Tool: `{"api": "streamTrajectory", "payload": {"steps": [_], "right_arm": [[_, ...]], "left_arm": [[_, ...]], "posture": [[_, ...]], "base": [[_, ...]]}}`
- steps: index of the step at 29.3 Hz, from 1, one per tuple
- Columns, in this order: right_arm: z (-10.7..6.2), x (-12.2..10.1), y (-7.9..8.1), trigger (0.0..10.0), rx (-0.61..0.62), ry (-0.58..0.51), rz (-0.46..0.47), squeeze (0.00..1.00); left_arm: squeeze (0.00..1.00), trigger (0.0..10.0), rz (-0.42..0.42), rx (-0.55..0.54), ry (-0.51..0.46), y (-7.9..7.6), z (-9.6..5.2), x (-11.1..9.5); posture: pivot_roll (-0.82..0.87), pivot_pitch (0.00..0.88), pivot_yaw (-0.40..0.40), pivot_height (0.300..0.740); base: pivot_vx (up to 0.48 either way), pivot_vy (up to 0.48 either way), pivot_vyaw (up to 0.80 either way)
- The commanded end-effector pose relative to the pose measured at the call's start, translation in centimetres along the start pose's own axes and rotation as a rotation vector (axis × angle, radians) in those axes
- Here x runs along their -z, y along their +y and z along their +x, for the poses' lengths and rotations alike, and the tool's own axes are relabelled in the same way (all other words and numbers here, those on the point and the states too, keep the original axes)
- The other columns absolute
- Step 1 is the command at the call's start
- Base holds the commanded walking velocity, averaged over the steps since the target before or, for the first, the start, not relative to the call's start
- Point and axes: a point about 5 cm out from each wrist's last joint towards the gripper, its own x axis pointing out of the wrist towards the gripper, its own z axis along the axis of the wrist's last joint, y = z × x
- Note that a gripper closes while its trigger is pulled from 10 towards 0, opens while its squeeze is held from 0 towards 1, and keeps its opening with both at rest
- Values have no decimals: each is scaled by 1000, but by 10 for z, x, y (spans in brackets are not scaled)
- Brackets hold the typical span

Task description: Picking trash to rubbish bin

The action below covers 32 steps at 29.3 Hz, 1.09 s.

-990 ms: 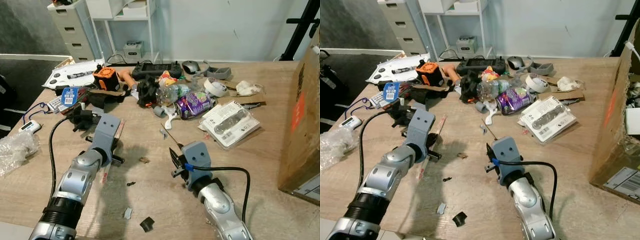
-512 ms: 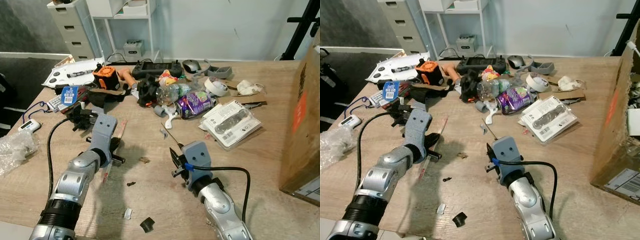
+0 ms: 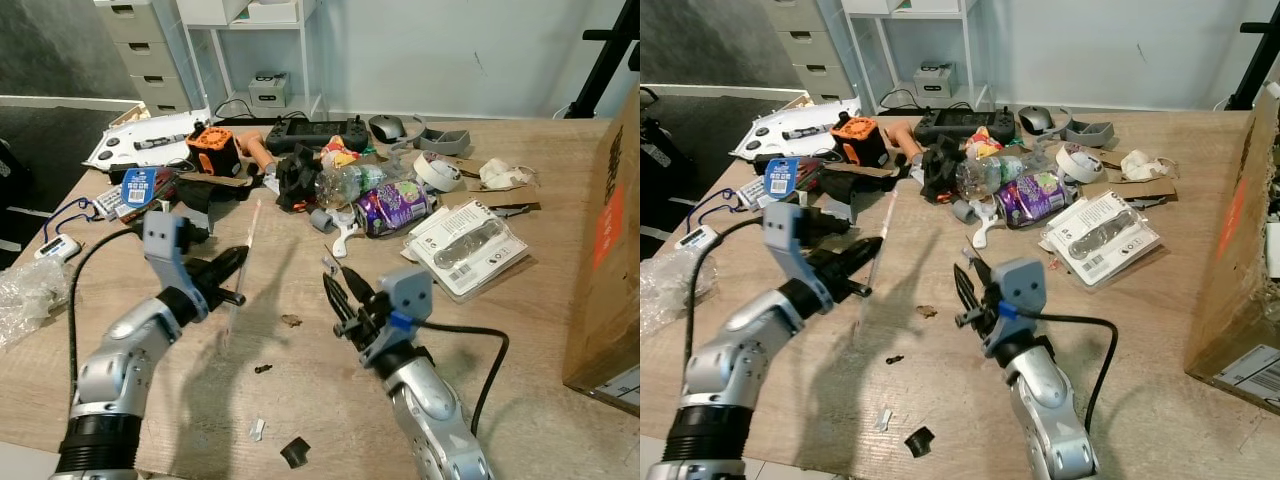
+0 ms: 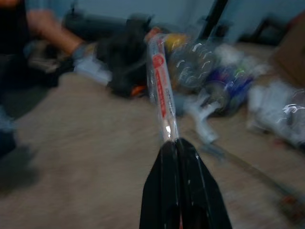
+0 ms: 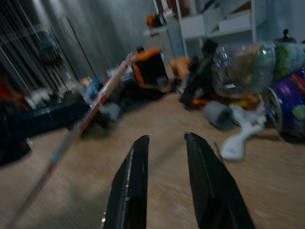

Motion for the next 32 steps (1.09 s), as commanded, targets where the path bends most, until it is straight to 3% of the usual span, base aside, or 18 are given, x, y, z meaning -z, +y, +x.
{"api": "streamTrajectory", "payload": {"steps": [1,2,5,16,17,18,19,31,32], "right_arm": [[3,-12,3,10000,-9,-75,123,588],[4,-16,3,10000,-12,-105,172,1000],[7,-27,7,10000,-48,-174,266,1000],[16,-44,16,10000,-105,-250,426,1000],[18,-45,16,10000,-108,-247,450,596],[18,-45,16,10000,-108,-247,450,596],[20,-45,17,10000,-109,-240,473,0],[26,-34,20,10000,-124,-143,554,0],[26,-34,20,4000,-121,-144,574,0]], "left_arm": [[0,0,-32,92,-33,-5,-9,-7],[0,0,-42,127,-40,-9,-9,-7],[0,0,-49,182,-19,-16,-8,-1],[0,0,-105,319,11,-37,-10,11],[0,0,-116,341,9,-40,-10,11],[0,0,-116,341,9,-40,-10,11],[0,0,-131,363,8,-44,-10,11],[0,0,-202,474,20,-60,-13,13],[0,0,-211,485,20,-61,-13,12]], "posture": [[-153,159,162,740],[-153,155,161,740],[-153,155,161,740],[-161,139,158,740],[-161,139,158,740],[-161,139,158,740],[-165,137,153,740],[-168,132,150,740],[-173,130,149,740]], "base": [[0,0,0],[0,0,0],[0,0,0],[0,0,0],[0,0,0],[0,0,0],[0,0,0],[0,0,0],[0,0,0]]}}
